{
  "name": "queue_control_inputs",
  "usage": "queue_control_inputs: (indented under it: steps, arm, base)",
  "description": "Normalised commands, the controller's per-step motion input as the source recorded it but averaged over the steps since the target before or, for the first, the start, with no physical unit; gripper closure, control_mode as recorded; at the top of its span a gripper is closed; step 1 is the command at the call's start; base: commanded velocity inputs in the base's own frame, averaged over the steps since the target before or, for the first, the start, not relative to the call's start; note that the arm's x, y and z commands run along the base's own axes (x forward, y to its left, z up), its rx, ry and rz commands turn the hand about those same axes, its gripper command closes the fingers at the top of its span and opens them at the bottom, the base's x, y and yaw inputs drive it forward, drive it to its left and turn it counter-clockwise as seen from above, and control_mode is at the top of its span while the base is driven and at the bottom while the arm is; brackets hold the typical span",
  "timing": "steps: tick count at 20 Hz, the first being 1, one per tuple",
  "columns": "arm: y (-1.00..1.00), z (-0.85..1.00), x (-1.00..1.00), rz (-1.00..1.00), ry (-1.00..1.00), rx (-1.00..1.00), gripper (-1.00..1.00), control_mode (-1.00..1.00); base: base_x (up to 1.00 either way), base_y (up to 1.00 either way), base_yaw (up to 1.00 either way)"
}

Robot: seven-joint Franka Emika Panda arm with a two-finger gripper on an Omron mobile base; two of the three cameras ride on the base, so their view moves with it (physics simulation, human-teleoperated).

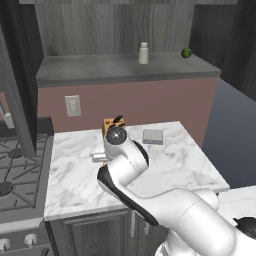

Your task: Pick the shaker and mustard from the counter and place them in the cabinet.

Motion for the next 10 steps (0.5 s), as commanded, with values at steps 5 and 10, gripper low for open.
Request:
queue_control_inputs:
  steps: [5,10]
  arm:
    - [0.00,-0.13,0.07,0.00,0.00,-0.04,-1.00,-1.00]
    - [0.00,-0.11,0.24,0.00,0.01,-0.06,-1.00,-1.00]
  base:
    - [0.00,0.00,0.00]
    - [0.00,0.00,0.00]
